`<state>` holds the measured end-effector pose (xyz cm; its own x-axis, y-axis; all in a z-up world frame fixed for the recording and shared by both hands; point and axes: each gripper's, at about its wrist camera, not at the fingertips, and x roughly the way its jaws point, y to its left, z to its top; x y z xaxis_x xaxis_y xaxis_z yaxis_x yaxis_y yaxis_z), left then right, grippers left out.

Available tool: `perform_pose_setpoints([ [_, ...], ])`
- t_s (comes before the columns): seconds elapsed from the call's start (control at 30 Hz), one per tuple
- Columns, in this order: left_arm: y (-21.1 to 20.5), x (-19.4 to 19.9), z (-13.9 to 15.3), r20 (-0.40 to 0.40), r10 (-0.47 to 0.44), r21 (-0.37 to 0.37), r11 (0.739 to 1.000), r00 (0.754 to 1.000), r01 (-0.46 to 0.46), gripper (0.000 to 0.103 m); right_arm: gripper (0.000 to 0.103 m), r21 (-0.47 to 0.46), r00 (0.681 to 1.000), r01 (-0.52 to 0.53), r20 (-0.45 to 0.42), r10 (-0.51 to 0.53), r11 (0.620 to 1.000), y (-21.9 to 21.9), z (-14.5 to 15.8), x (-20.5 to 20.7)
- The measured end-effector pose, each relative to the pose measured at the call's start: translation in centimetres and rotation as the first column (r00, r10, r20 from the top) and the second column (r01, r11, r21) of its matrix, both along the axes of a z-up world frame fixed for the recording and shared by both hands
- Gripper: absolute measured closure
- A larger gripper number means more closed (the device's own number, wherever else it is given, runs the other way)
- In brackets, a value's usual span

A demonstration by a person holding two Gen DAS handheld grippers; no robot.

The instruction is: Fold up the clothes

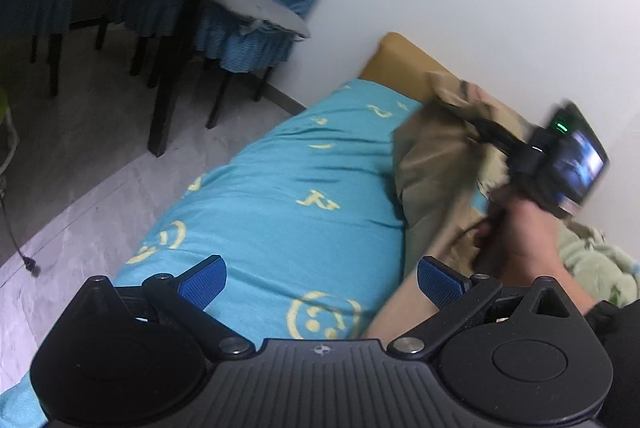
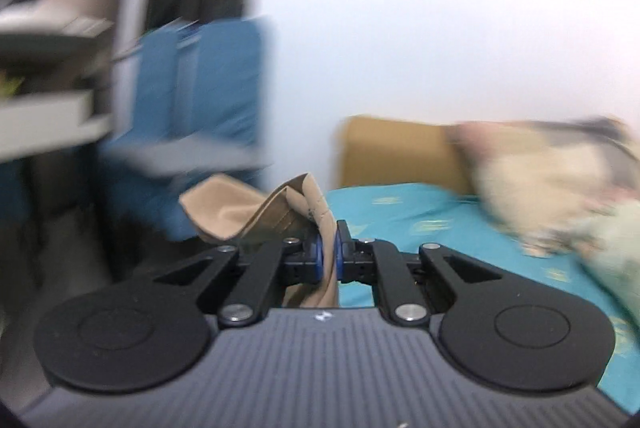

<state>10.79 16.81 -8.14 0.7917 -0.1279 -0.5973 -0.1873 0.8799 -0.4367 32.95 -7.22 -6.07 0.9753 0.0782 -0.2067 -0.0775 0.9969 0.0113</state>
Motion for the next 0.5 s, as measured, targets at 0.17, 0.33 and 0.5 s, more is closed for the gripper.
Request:
perform_pose_setpoints([
  [0.17, -2.8, 0.6, -0.6, -0.011, -0.088, 0.051, 0.995, 0.996, 0.088, 0.0, 0.094, 0.129, 0.96, 0.264, -0.136, -0.246, 0.956, -11.9, -3.2, 0.2],
  [0.33, -5.6, 1.9, -1.7, -0.043, -0.159, 0.109, 0.981, 0.986, 0.163, 0.0, 0.092, 0.19, 0.923, 0.327, -0.274, -0.27, 0.926, -18.0, -8.8, -0.3],
  [0.5, -6.7, 3.0, -2.5, -0.071, -0.185, 0.119, 0.974, 0.98, 0.192, 0.001, 0.038, 0.226, 0.916, 0.298, -0.341, -0.211, 0.928, -18.4, -10.7, -0.3],
])
